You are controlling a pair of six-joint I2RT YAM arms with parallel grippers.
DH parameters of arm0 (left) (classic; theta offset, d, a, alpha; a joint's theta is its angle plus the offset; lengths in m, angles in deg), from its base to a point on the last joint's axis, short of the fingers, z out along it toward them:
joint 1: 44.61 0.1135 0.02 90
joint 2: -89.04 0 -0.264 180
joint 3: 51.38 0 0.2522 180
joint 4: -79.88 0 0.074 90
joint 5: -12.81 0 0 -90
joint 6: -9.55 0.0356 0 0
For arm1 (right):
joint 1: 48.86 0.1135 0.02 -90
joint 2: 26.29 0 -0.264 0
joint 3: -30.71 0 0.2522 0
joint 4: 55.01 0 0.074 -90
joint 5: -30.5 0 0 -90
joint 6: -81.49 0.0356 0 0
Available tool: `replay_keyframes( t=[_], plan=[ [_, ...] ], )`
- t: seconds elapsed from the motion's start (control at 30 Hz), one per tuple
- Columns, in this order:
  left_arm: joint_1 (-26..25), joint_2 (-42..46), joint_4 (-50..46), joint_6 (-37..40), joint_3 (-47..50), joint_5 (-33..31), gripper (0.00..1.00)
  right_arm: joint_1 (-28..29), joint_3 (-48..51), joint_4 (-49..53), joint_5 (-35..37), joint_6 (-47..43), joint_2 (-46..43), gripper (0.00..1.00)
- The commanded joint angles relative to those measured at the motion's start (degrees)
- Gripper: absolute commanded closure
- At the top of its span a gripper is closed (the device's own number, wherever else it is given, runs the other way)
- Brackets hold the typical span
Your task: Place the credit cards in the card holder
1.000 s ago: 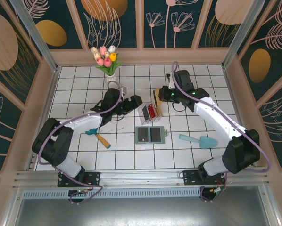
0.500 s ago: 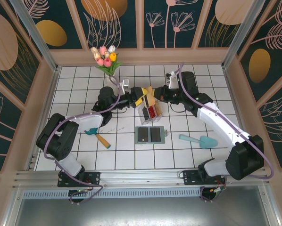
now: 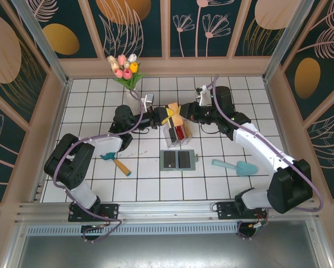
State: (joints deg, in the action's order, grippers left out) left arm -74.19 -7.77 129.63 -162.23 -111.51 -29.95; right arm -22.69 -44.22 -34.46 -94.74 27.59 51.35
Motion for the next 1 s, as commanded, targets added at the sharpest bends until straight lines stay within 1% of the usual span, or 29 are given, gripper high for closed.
replay_keyframes(
  t=[0.0, 0.07, 0.17, 0.2, 0.23, 0.33, 0.37, 0.5, 0.57, 0.7, 0.87, 0.97],
  plan=[
    [-0.1, 0.9, 4.8, -0.7, 0.1, 1.6, 0.85, -0.3, 0.9, -2.0, -3.6, -0.4, 0.8, 0.63],
    [-0.1, 0.8, 5.0, -0.8, 0.0, 1.9, 0.86, -0.3, 0.2, -1.4, -4.8, -1.0, 1.6, 0.61],
    [-0.1, 0.8, 5.5, -1.3, -0.1, 2.5, 0.86, -0.2, -0.3, -1.2, -4.7, -1.6, 2.3, 0.63],
    [-0.1, 0.8, 5.9, -1.5, 0.0, 2.6, 0.85, -0.2, -0.3, -1.1, -4.8, -1.8, 2.5, 0.67],
    [-0.1, 0.8, 6.0, -1.7, 0.0, 2.6, 0.85, -0.2, -0.6, -0.6, -3.8, -2.0, 2.6, 0.74],
    [-0.1, 0.8, 8.3, -3.3, 0.5, 2.5, 0.81, -0.8, -0.2, 0.7, -1.1, -2.3, 1.9, 0.81],
    [-0.1, 0.8, 9.0, -3.8, 0.5, 2.6, 0.8, -1.2, 0.1, 1.1, -0.7, -2.3, 1.8, 0.83],
    [-0.1, 0.8, 9.8, -4.2, 0.4, 3.0, 0.78, -2.0, 1.3, 1.3, -0.3, -2.0, 0.9, 0.85],
    [-0.1, 0.8, 10.3, -4.6, 0.6, 2.9, 0.78, -2.1, 1.5, 1.6, 0.3, -2.0, 0.5, 0.87],
    [-0.1, 0.6, 11.9, -5.6, 0.9, 2.9, 0.79, -2.5, 2.0, 2.0, 1.4, -1.6, -0.1, 0.87],
    [-0.1, 0.4, 12.9, -6.3, 1.2, 2.8, 0.78, -2.8, 2.6, 1.4, 1.5, -0.9, -0.7, 0.91],
    [-0.1, 0.5, 12.9, -6.3, 1.5, 2.7, 0.78, -2.9, 2.7, 1.7, 2.2, -0.9, -0.8, 0.91]
  ],
)
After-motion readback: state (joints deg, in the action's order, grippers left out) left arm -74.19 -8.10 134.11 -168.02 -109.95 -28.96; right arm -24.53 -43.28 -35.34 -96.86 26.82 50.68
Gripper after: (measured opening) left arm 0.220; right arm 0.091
